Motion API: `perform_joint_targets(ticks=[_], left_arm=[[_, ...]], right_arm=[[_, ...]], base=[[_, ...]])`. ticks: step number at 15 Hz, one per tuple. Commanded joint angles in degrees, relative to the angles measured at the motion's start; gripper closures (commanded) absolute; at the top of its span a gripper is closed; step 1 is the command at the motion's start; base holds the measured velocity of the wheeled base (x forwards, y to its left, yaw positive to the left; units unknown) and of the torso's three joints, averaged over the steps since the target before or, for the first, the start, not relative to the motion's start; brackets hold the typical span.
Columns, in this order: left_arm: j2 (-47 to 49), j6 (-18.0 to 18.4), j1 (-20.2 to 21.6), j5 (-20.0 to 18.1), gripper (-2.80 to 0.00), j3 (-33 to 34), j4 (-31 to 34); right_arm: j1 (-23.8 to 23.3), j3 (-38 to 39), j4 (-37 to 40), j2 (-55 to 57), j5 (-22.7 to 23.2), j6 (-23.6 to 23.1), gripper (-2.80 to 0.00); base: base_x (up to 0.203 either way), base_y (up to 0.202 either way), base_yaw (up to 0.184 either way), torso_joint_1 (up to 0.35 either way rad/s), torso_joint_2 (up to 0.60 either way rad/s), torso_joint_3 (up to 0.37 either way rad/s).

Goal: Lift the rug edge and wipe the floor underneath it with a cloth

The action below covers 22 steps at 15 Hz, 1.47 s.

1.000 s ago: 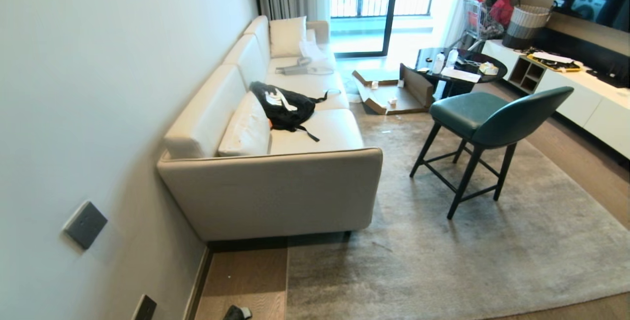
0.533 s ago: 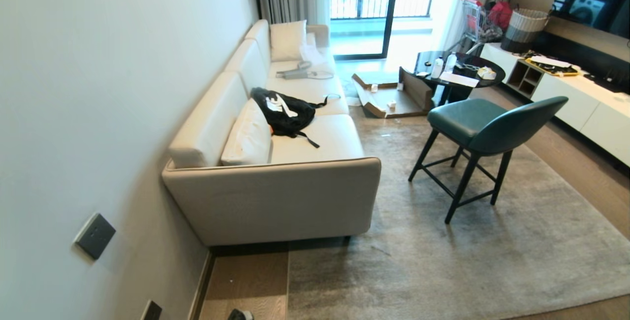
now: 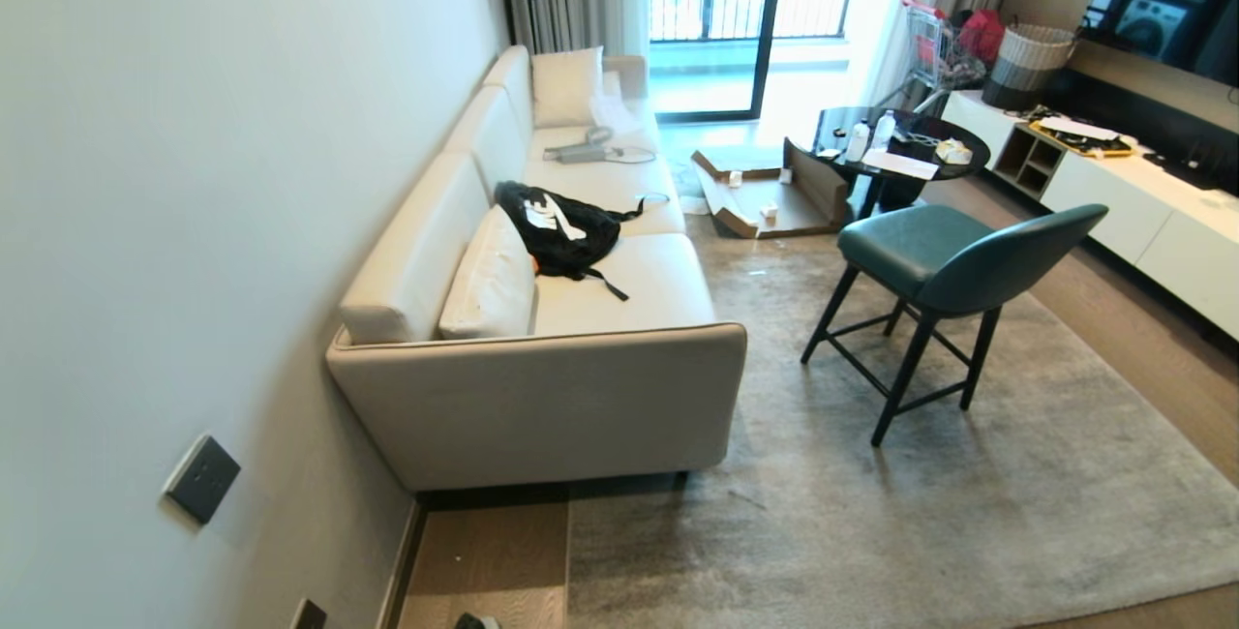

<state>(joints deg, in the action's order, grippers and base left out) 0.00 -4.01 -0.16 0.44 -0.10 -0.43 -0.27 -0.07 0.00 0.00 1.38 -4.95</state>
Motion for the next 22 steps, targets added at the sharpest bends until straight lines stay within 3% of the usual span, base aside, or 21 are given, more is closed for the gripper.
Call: perform_joint_targets(ticks=[1, 7, 22], left_arm=[[0.00, -0.03, -0.02, 0.00, 0.00, 0.01, 0.00], [0.00, -0.03, 0.01, 0.00, 0.00, 0.01, 0.00], [0.00, -0.03, -0.02, 0.00, 0.00, 0.01, 0.00]], right_arm=[[0.00, -0.01, -0.09, 0.00, 0.03, -0.06, 0.00], [0.00, -0.01, 0.00, 0.08, 0.12, 0.02, 0.00], [0.00, -0.01, 0.09, 0.06, 0.12, 0.12, 0.00]], base=[[0.000, 0.000, 0.000, 0.134, -0.32, -0.178], [0.000, 0.000, 0.000, 0.150, -0.32, -0.182], [0.000, 0.000, 0.000, 0.001, 0.00, -0.001]])
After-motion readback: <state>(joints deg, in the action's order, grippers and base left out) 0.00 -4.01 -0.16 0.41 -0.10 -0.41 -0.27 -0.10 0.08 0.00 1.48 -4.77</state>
